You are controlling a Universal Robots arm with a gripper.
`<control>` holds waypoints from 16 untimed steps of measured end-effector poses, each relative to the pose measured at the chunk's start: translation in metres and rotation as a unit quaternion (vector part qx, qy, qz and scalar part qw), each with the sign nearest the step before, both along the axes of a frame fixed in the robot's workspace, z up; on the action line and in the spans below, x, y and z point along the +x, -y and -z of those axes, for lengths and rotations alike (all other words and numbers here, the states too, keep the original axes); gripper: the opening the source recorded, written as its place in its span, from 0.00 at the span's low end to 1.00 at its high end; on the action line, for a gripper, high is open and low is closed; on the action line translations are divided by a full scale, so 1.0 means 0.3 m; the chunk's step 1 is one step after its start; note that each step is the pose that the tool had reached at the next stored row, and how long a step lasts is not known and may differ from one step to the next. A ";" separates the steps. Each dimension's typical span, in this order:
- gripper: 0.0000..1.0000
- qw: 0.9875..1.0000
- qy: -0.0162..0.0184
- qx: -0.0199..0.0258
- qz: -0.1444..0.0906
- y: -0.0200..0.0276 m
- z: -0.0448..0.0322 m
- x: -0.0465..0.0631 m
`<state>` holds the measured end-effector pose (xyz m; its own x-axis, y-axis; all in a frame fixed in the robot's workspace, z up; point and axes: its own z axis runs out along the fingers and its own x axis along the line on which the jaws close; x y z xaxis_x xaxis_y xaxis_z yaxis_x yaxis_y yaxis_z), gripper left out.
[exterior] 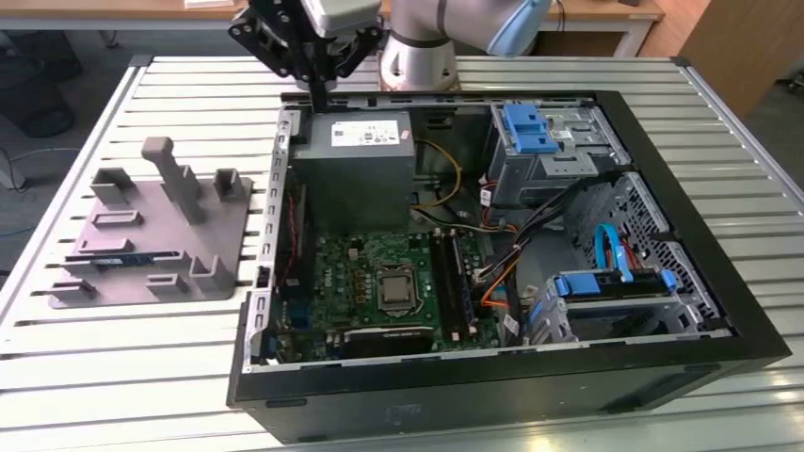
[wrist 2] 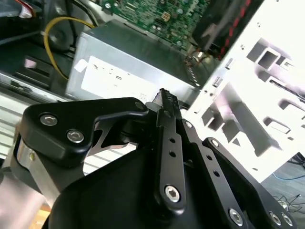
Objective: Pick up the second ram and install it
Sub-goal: 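Reach for the second ram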
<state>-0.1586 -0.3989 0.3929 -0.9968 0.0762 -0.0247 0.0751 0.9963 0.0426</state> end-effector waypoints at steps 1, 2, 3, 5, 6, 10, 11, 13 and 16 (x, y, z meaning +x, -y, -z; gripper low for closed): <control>0.10 1.000 0.000 0.000 0.000 0.000 0.000 -0.016; 0.10 1.000 0.000 0.000 0.000 0.000 0.000 -0.030; 0.10 1.000 0.000 0.000 0.000 0.000 0.001 -0.045; 0.10 1.000 0.000 0.000 0.000 0.000 0.001 -0.072; 0.10 1.000 0.000 0.000 0.000 0.000 0.001 -0.086; 0.10 1.000 0.000 0.000 0.000 0.000 0.002 -0.132; 0.10 1.000 0.000 0.000 0.000 0.000 0.003 -0.141; 0.10 1.000 0.000 0.000 0.000 0.000 0.003 -0.161; 0.10 1.000 0.000 0.000 0.000 0.000 0.004 -0.196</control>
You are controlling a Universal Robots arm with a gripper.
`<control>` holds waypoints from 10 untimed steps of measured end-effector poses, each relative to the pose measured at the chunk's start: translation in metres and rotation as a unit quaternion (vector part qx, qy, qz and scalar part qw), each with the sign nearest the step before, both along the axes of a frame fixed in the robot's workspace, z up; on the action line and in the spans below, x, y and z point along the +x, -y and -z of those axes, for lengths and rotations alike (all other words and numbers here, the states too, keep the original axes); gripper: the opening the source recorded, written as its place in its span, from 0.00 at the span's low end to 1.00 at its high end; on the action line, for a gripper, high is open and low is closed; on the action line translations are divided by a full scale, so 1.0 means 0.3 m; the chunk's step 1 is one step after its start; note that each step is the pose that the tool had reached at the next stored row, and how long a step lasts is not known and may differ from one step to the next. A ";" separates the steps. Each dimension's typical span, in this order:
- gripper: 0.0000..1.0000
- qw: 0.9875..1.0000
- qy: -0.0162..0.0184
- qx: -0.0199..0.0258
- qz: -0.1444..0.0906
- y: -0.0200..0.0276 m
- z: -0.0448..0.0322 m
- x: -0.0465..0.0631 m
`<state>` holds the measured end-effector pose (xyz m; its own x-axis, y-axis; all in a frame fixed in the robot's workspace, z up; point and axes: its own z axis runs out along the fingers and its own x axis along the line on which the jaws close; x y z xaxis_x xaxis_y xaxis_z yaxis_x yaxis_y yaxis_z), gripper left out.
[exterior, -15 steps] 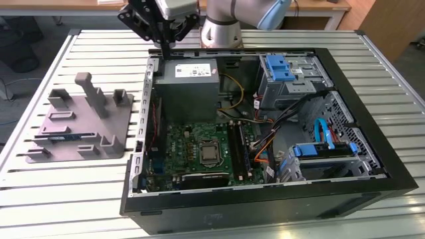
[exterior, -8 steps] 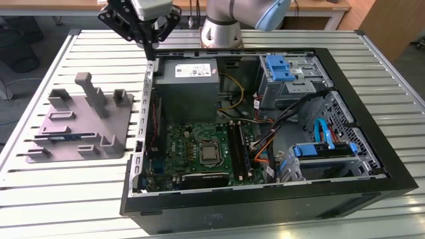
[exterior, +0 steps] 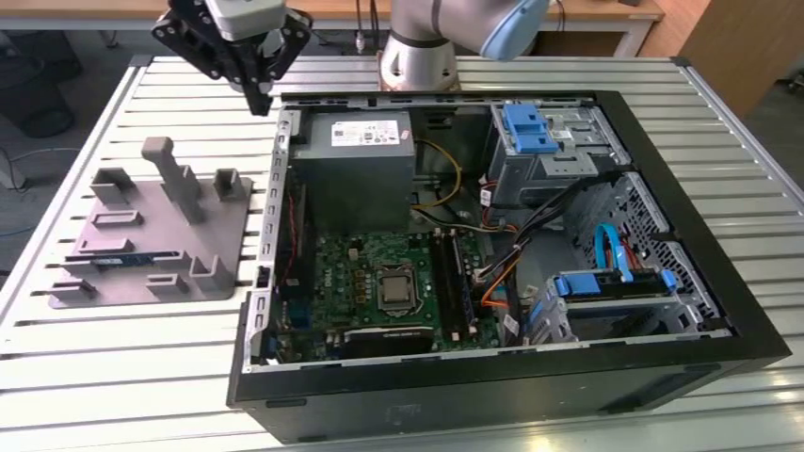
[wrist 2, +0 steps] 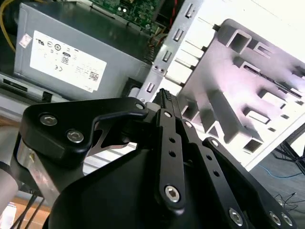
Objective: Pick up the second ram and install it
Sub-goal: 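Reach for the second ram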
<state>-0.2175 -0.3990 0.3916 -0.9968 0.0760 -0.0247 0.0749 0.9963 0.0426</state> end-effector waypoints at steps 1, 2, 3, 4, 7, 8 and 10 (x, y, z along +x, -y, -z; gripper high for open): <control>0.10 1.000 0.000 0.000 0.000 0.000 0.000 -0.013; 0.10 1.000 0.000 0.000 0.000 0.000 0.001 -0.027; 0.10 1.000 0.000 0.000 0.000 0.000 0.002 -0.040; 0.10 1.000 0.000 0.000 0.000 0.000 0.002 -0.051; 0.10 1.000 0.000 0.000 0.000 0.000 0.005 -0.079; 0.10 1.000 0.000 0.000 0.000 0.000 0.005 -0.087; 0.10 1.000 0.000 0.000 0.000 0.000 0.007 -0.103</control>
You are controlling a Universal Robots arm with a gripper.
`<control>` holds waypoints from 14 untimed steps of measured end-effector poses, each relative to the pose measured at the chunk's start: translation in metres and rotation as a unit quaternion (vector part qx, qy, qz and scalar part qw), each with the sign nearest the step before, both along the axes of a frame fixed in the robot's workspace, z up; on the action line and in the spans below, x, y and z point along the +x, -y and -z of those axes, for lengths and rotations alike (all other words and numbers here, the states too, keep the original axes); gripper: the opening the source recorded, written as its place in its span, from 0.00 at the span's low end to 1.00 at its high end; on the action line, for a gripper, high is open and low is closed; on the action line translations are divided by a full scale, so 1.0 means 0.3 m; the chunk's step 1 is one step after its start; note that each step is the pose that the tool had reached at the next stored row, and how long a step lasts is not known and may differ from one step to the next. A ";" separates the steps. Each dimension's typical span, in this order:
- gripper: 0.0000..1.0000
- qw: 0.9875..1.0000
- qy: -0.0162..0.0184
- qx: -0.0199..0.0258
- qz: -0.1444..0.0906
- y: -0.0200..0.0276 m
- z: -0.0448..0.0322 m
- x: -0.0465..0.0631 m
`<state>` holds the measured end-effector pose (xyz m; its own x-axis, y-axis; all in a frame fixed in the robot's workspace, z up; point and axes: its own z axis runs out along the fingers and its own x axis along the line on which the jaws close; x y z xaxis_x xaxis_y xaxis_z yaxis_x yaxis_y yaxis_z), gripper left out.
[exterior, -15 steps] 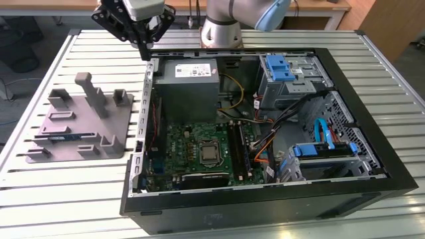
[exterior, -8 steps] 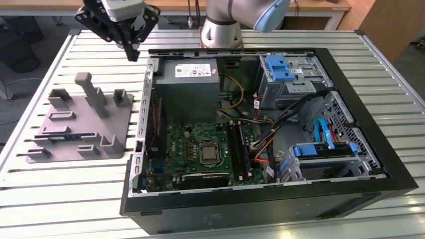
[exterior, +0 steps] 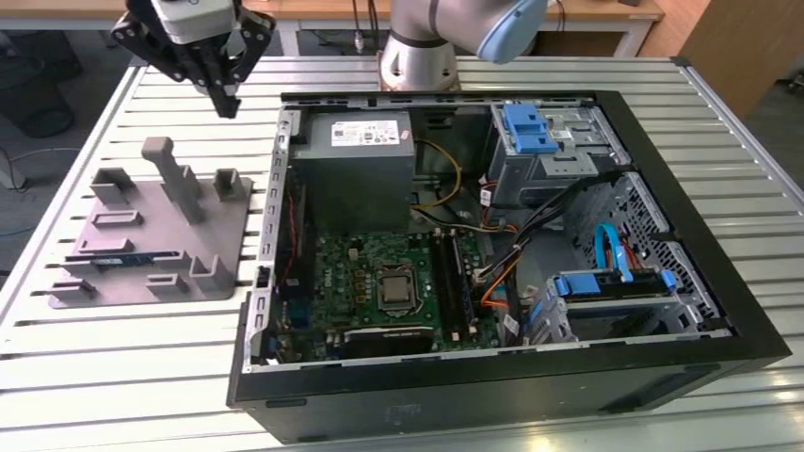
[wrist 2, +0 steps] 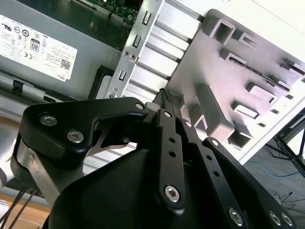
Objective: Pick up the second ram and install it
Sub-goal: 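Reach for the second ram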
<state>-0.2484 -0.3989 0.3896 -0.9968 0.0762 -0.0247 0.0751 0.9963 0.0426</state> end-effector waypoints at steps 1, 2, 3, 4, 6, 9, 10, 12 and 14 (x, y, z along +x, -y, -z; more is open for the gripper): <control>0.10 1.000 0.000 0.000 0.000 0.000 0.001 -0.009; 0.10 1.000 0.000 0.000 0.000 0.000 0.001 -0.017; 0.10 1.000 0.000 0.000 0.000 0.000 0.002 -0.024; 0.10 1.000 0.000 0.000 0.000 0.000 0.003 -0.029; 0.10 1.000 0.000 0.000 0.000 0.000 0.004 -0.040; 0.10 1.000 0.000 0.000 0.000 0.000 0.007 -0.056; 0.10 1.000 0.000 0.000 0.000 0.000 0.007 -0.060; 0.10 1.000 0.000 0.000 0.000 0.000 0.009 -0.070; 0.10 1.000 0.000 0.000 0.000 0.000 0.011 -0.079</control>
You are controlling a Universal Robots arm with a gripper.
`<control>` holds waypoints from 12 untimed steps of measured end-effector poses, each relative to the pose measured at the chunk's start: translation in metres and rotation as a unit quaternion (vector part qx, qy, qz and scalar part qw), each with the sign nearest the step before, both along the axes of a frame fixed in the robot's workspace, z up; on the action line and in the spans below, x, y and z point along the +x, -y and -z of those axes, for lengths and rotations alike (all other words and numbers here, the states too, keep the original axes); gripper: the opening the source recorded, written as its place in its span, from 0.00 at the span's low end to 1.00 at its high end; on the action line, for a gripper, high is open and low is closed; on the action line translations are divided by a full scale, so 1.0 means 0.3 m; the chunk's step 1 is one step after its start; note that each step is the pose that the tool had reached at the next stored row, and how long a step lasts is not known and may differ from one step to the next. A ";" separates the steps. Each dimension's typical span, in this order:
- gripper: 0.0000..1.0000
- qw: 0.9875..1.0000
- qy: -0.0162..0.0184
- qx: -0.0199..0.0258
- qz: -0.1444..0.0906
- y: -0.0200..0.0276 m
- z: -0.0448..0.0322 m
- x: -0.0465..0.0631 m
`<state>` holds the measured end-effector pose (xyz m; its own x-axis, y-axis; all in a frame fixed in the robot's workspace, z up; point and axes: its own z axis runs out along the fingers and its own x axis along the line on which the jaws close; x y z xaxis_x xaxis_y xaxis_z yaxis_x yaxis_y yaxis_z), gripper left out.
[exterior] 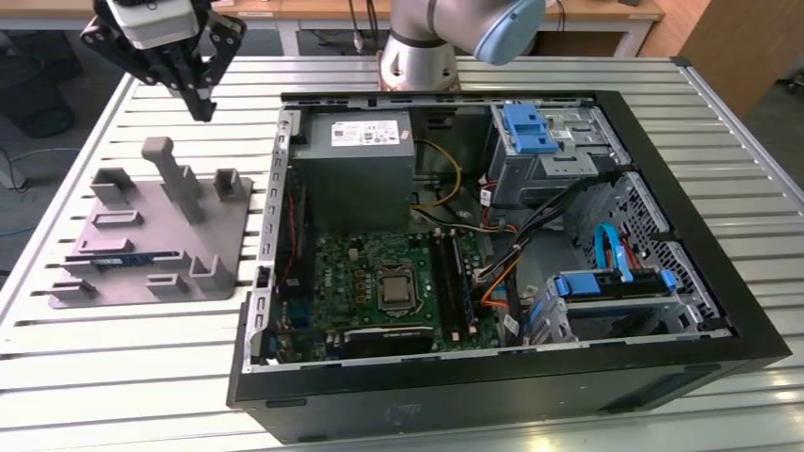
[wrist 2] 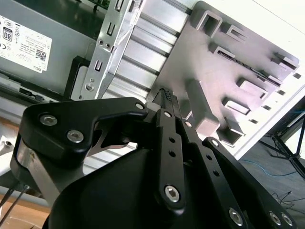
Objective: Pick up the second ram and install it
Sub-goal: 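Reach for the second ram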
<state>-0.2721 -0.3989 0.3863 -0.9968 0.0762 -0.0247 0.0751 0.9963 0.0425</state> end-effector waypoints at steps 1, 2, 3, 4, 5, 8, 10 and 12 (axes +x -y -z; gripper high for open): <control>0.10 1.000 0.000 0.000 0.000 0.000 0.001 -0.004; 0.10 1.000 0.000 0.000 0.000 0.000 0.002 -0.008; 0.10 1.000 0.000 0.000 0.000 0.000 0.004 -0.011; 0.10 1.000 0.000 0.000 0.000 0.000 0.006 -0.015; 0.10 1.000 0.000 0.000 0.000 0.000 0.007 -0.019; 0.10 1.000 0.000 0.000 0.000 0.000 0.013 -0.037; 0.10 1.000 0.000 0.000 0.000 0.000 0.017 -0.054; 0.10 1.000 0.000 0.000 0.000 0.000 0.023 -0.070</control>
